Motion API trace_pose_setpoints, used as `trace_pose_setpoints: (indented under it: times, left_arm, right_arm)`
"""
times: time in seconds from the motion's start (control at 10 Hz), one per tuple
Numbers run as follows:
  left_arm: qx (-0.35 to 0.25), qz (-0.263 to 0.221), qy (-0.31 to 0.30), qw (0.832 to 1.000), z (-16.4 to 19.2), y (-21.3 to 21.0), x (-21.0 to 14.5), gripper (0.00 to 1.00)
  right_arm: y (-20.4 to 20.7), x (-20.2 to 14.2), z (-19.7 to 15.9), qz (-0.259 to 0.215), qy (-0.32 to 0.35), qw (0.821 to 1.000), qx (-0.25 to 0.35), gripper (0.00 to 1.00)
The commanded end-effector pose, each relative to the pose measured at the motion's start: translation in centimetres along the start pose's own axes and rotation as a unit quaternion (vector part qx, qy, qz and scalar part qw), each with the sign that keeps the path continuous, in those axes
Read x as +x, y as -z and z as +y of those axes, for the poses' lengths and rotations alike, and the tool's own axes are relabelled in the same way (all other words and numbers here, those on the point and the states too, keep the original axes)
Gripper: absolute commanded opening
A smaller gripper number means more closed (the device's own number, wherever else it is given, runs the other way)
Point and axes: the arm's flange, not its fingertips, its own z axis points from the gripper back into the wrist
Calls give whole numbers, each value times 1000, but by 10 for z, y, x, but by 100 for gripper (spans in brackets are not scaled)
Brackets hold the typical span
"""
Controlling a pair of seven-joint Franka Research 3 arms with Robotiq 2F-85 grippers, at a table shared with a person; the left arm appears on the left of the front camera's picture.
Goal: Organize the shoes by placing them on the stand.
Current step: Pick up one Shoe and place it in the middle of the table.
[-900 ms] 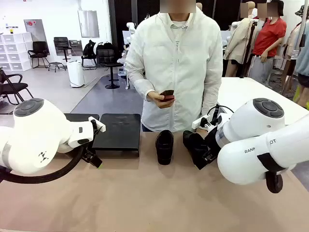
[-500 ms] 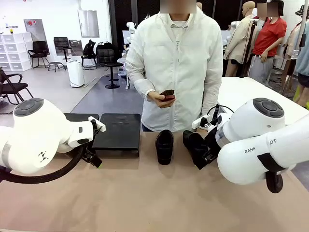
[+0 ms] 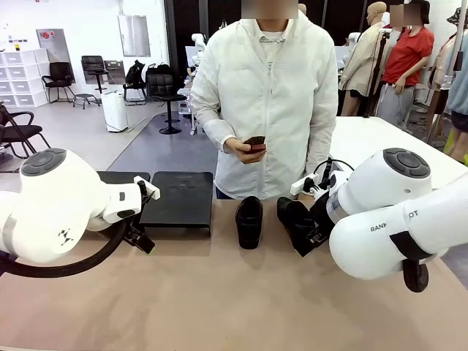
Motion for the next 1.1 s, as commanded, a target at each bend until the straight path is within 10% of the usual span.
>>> trace_pose_setpoints:
  times: [0.0, 0.5, 0.7, 1.0]
  left_arm:
    - [0, 0, 0, 1000, 0, 0, 0, 100]
    - [-34, 9, 3, 999, 0, -27, 3, 100]
    - [-79, 61, -120, 988, -6, -99, 6, 100]
    - [-130, 62, -132, 981, 8, -205, -34, 100]
  right_arm:
    - [0, 0, 0, 0, 0, 1000, 0, 100]
    - [-19, 1, -8, 17, 9, 999, 37, 100]
    - [-78, -10, -35, 75, 55, 993, 77, 100]
    - [-199, -49, -52, 70, 89, 988, 108, 100]
